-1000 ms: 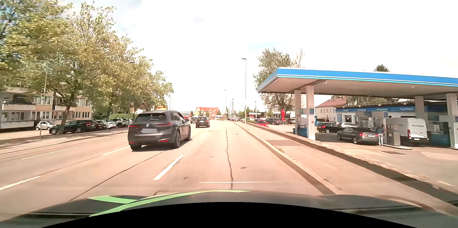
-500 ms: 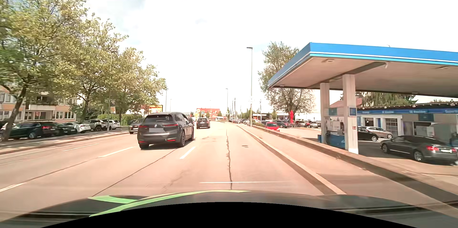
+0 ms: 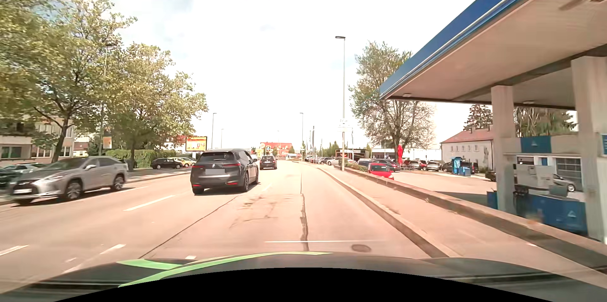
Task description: Follow the waypoints while adhering to traffic rules and regulations
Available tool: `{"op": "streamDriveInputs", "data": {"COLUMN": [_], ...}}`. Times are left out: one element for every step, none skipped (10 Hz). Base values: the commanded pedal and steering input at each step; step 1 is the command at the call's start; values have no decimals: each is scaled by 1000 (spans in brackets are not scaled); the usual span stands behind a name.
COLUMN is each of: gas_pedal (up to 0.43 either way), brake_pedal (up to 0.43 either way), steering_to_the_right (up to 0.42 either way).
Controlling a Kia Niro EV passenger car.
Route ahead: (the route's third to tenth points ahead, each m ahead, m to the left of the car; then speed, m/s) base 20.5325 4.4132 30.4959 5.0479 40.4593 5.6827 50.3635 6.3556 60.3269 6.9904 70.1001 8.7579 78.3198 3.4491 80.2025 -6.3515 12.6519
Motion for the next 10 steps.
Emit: {"op": "streamDriveInputs", "data": {"gas_pedal": [0, 0, 0, 0, 0, 0, 0, 0, 0, 0], "brake_pedal": [30, 43, 0, 0, 0, 0, 0, 0, 0, 24], "steering_to_the_right": [-3, -3, -3, -2, -1, -1, -1, -1, -2, -2]}}
